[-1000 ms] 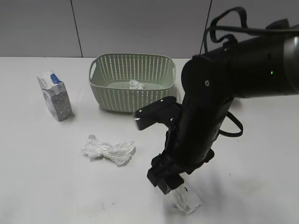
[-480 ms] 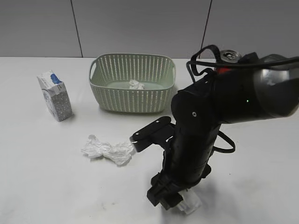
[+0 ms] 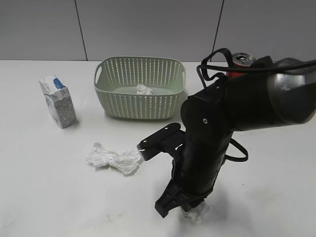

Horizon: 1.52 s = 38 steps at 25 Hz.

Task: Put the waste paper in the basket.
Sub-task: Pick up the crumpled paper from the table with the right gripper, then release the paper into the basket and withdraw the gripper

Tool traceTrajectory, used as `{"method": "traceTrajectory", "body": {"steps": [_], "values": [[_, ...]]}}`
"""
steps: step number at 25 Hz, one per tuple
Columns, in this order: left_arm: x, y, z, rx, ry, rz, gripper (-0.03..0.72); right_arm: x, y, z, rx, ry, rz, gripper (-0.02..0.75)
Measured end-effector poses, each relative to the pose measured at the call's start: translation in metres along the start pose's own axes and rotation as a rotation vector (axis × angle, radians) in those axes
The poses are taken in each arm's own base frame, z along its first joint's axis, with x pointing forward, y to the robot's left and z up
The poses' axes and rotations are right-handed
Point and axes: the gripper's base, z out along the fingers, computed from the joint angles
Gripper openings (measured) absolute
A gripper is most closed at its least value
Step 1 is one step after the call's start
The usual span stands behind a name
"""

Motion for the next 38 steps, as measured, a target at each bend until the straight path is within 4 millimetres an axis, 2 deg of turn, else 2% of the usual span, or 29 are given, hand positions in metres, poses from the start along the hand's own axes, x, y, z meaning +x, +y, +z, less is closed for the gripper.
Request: {"method": "traceTrajectory", "body": {"steps": [3,6,10,13,15,17,19,22,25,28,29,31,33,36,38], "values": [[0.000,0.000,0.000,0.000,0.000,0.000,0.589,-0.001,0.001,-0.008,-0.001,0.013,-0.014,-0.007],[0.000,0.000,0.000,0.000,0.000,0.000,0.589,-0.006,0.003,-0.038,-0.007,-0.060,-0.036,-0.007],[0.000,0.000,0.000,0.000,0.000,0.000,0.589,-0.023,0.001,-0.103,0.056,-0.316,-0.108,-0.007],[0.000,0.000,0.000,0.000,0.000,0.000,0.589,-0.045,-0.006,-0.146,0.105,-0.550,-0.103,-0.007],[0.000,0.000,0.000,0.000,0.000,0.000,0.588,-0.064,-0.014,-0.168,0.109,-0.725,-0.082,-0.007],[0.000,0.000,0.000,0.000,0.000,0.000,0.587,-0.082,-0.025,-0.179,0.102,-0.877,-0.054,-0.007],[0.000,0.000,0.000,0.000,0.000,0.000,0.587,-0.100,-0.038,-0.180,0.096,-1.018,-0.029,-0.007],[0.000,0.000,0.000,0.000,0.000,0.000,0.586,-0.121,-0.056,-0.159,0.092,-1.118,-0.008,-0.007],[0.000,0.000,0.000,0.000,0.000,0.000,0.586,-0.135,-0.068,-0.122,0.091,-1.115,0.001,-0.007],[0.000,0.000,0.000,0.000,0.000,0.000,0.586,-0.142,-0.071,-0.088,0.087,-1.064,0.000,0.015],[0.000,0.000,0.000,0.000,0.000,0.000,0.586,-0.143,-0.071,-0.080,0.086,-1.047,0.001,0.045],[0.000,0.000,0.000,0.000,0.000,0.000,0.586,-0.144,-0.073,-0.065,0.085,-1.017,0.003,0.172],[0.000,0.000,0.000,0.000,0.000,0.000,0.586,-0.145,-0.073,-0.060,0.080,-1.007,0.013,0.346],[0.000,0.000,0.000,0.000,0.000,0.000,0.582,-0.149,-0.074,-0.065,0.075,-1.006,0.038,0.532],[0.000,0.000,0.000,0.001,0.000,0.000,0.582,-0.151,-0.074,-0.077,0.079,-0.979,0.057,0.570]]}}
